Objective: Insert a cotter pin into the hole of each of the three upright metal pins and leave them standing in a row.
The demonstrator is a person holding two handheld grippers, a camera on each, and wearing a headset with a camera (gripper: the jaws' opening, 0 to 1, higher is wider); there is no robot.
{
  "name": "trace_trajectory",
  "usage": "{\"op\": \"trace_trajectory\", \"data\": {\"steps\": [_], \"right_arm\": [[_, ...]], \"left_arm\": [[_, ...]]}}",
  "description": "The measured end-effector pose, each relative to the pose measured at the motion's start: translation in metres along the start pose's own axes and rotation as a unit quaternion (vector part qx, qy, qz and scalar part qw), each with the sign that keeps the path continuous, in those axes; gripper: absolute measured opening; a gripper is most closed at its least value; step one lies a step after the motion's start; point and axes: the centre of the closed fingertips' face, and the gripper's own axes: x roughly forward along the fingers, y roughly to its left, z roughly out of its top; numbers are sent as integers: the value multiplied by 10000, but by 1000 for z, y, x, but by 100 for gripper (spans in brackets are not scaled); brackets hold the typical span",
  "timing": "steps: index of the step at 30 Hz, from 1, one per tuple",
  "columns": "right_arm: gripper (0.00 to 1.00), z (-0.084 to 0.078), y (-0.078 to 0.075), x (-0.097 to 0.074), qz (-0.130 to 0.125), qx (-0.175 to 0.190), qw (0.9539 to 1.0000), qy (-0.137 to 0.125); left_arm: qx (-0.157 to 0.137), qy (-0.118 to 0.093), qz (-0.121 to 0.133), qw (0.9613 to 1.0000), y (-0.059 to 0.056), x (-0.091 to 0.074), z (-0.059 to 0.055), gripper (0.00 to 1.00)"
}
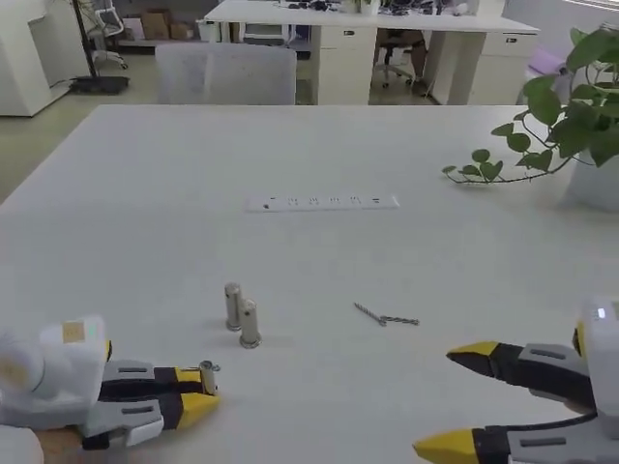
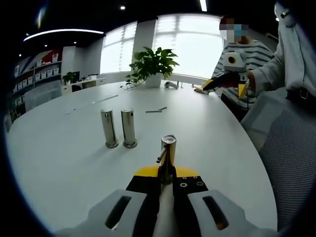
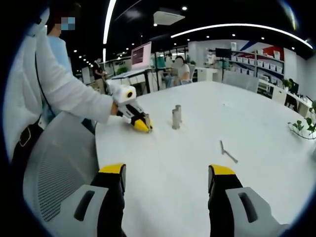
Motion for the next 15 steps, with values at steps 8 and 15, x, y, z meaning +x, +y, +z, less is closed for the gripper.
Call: {"op": "trace_trajectory", "data": {"steps": [8, 15], "right_arm": [[70, 1, -2, 1, -12, -32, 10000, 38], [70, 0, -1, 2, 11, -50, 10000, 66]], "left_arm": [[-2, -73, -106, 9999, 1, 1, 0, 7], [-70, -24, -164, 9998, -2, 2, -1, 12]]}}
